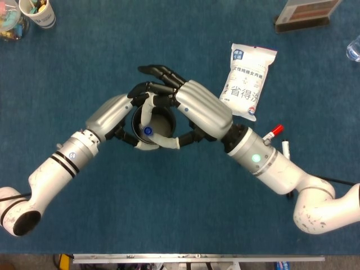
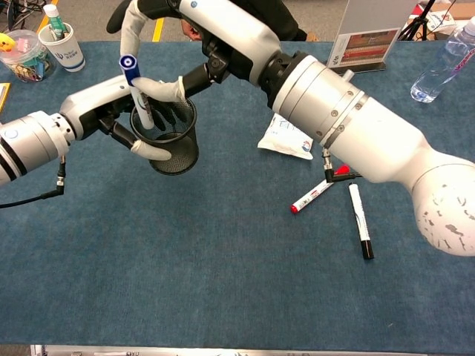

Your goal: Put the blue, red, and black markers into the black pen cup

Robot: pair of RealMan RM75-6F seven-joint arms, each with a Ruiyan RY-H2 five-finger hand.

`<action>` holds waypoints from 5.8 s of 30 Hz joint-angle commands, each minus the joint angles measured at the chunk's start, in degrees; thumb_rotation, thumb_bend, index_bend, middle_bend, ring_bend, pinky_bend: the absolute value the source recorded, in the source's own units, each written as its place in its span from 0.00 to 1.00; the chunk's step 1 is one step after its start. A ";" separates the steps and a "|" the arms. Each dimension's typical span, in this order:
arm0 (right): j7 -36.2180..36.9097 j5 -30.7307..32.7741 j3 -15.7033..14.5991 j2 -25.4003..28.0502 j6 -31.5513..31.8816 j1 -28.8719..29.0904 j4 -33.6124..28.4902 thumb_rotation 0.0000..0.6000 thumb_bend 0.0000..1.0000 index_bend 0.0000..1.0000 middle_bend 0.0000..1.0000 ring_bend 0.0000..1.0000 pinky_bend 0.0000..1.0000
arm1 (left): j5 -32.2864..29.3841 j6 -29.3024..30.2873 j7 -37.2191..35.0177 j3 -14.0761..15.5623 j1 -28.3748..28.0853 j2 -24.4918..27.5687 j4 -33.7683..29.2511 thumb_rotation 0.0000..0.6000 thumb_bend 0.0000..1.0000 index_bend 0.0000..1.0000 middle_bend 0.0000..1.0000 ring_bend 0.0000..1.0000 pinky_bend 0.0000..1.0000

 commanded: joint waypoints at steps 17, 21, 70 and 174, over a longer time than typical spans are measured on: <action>-1.58 -6.91 -5.29 8.61 5.60 -5.15 0.20 1.00 0.18 0.19 0.16 0.00 0.03 | 0.14 1.66 0.70 1.44 1.93 3.78 0.44 1.00 0.06 0.32 0.34 0.34 0.34; -1.16 -10.10 -9.54 15.23 6.57 -8.25 -1.23 1.00 0.18 0.40 0.27 0.06 0.03 | 0.33 1.77 0.06 1.59 2.21 4.57 0.90 1.00 0.06 0.32 0.34 0.34 0.34; -22.89 -17.22 -22.31 5.23 -3.03 -14.83 24.35 1.00 0.24 0.51 0.26 0.08 0.03 | 2.78 2.14 -1.76 3.58 3.16 4.74 1.06 1.00 0.06 0.32 0.33 0.34 0.33; 7.96 5.85 2.29 -1.67 0.46 -2.32 -2.32 1.00 0.32 0.65 0.26 0.07 0.04 | 0.47 -1.52 1.23 -0.79 -3.80 1.35 -1.25 1.00 0.06 0.32 0.32 0.34 0.33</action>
